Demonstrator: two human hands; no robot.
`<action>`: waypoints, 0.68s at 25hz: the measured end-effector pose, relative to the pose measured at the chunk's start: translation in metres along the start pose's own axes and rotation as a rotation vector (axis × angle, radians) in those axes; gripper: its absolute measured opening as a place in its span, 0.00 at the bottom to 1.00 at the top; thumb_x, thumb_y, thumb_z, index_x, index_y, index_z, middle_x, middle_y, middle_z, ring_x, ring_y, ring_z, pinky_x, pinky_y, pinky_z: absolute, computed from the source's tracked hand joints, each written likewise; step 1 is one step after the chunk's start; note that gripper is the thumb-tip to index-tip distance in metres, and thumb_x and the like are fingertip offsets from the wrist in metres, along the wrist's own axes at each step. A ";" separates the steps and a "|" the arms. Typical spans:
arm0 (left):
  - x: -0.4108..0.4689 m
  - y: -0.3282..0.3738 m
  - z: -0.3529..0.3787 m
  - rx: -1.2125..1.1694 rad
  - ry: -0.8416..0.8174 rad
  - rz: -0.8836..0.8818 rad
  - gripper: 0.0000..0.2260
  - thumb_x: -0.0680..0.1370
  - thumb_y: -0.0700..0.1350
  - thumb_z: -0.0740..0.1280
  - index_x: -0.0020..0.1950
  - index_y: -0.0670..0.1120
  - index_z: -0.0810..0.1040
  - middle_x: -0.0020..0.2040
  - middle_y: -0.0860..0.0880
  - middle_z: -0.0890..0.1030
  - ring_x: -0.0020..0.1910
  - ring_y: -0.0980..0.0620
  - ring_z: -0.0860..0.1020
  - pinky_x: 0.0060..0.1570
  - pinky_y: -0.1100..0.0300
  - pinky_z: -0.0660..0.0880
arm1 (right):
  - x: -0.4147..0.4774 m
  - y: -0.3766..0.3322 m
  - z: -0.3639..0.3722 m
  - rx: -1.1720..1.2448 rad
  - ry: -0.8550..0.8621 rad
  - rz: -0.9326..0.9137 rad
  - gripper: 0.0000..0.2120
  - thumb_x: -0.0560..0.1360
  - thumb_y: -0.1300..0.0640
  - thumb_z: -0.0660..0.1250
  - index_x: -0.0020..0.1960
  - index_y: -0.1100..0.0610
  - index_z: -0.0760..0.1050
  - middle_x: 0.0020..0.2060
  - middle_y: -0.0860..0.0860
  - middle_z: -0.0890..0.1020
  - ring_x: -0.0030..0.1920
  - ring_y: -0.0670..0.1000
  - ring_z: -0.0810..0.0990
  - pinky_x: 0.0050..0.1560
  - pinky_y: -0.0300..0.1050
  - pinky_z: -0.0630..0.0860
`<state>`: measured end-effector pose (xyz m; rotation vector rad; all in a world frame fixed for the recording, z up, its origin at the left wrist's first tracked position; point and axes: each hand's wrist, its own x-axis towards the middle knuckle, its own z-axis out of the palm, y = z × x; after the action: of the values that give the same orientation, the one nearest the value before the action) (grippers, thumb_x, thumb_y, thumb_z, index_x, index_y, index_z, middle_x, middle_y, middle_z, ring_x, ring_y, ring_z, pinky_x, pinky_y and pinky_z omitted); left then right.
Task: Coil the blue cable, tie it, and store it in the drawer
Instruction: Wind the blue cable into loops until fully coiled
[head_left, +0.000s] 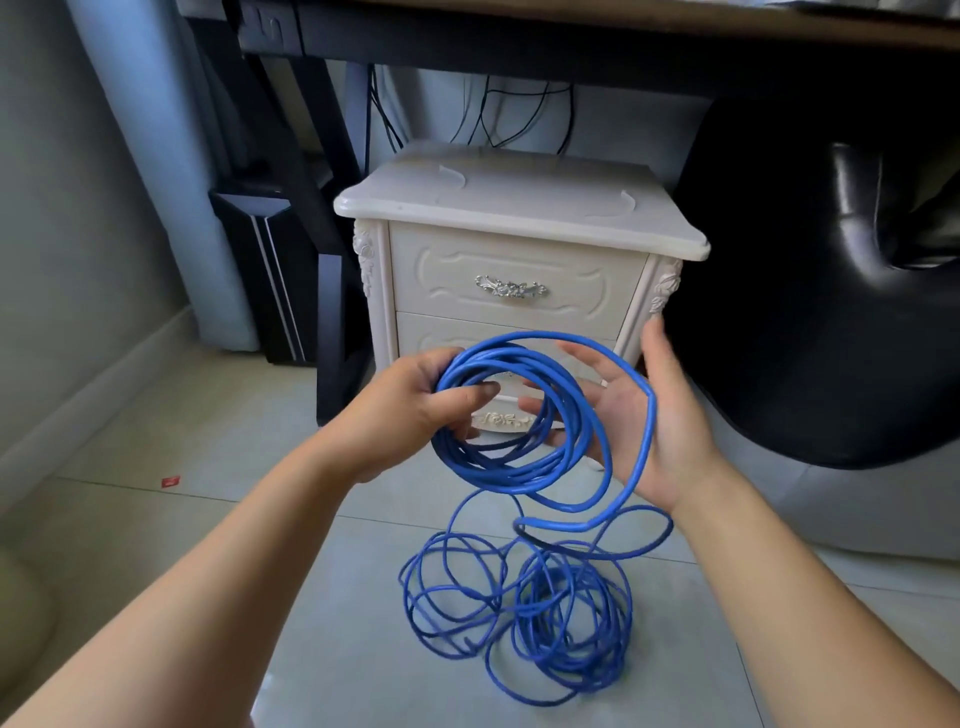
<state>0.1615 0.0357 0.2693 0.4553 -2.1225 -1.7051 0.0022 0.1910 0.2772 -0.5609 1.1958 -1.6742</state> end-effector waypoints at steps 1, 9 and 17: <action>-0.001 -0.001 -0.002 0.027 -0.002 -0.004 0.08 0.78 0.41 0.69 0.42 0.53 0.80 0.31 0.52 0.72 0.31 0.54 0.72 0.54 0.41 0.80 | 0.002 0.002 -0.001 -0.101 0.058 -0.065 0.27 0.74 0.36 0.59 0.64 0.52 0.76 0.57 0.61 0.82 0.60 0.62 0.80 0.64 0.62 0.71; 0.003 -0.001 0.000 0.534 -0.015 0.041 0.09 0.76 0.46 0.70 0.38 0.55 0.75 0.28 0.58 0.74 0.28 0.59 0.70 0.31 0.68 0.67 | 0.001 0.018 0.022 -1.355 -0.014 -0.606 0.32 0.70 0.50 0.61 0.74 0.46 0.64 0.68 0.41 0.70 0.72 0.42 0.63 0.72 0.37 0.57; 0.004 -0.007 0.000 0.075 0.106 0.003 0.08 0.77 0.41 0.70 0.42 0.53 0.81 0.31 0.54 0.75 0.32 0.53 0.73 0.48 0.45 0.81 | 0.020 0.054 0.022 -0.695 0.321 -0.387 0.13 0.76 0.56 0.69 0.56 0.42 0.75 0.45 0.39 0.82 0.49 0.44 0.81 0.56 0.52 0.78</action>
<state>0.1578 0.0319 0.2627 0.5509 -2.1156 -1.5681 0.0346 0.1608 0.2346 -1.0230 2.0323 -1.6779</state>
